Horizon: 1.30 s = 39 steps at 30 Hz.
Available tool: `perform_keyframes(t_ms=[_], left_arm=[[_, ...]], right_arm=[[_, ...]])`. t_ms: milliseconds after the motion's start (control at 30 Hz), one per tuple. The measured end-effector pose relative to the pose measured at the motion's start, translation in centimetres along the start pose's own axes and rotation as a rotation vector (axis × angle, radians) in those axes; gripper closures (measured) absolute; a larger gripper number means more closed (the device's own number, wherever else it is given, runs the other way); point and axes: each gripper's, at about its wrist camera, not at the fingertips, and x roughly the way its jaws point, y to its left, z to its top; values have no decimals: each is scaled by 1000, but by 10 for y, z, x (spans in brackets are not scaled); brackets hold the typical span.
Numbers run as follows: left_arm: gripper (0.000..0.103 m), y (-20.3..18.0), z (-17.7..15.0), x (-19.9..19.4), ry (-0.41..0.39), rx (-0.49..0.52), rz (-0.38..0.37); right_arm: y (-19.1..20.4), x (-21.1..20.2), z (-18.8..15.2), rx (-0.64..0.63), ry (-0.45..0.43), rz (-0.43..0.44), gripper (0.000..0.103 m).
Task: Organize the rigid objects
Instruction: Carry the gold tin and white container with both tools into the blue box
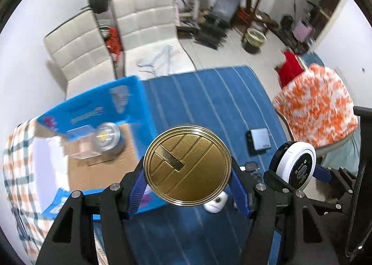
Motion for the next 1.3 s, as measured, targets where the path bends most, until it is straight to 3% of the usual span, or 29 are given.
perform_keyframes(t_ms=[333, 567, 800, 1000, 1200, 1300], left_arm=[[41, 83, -25, -54, -89, -138, 91], [41, 131, -41, -72, -110, -208, 121], [41, 162, -49, -74, -114, -253, 82], [41, 209, -51, -39, -55, -316, 75], [41, 259, -39, 35, 78, -356, 73], [41, 282, -30, 80, 174, -384, 24]], right_arm=[[117, -36, -5, -171, -77, 83, 26], [168, -44, -10, -215, -96, 112, 26], [195, -33, -8, -236, -79, 109, 26], [220, 24, 3, -226, 0, 97, 26], [238, 111, 16, -178, 159, 78, 26], [244, 147, 18, -153, 235, 61, 26]])
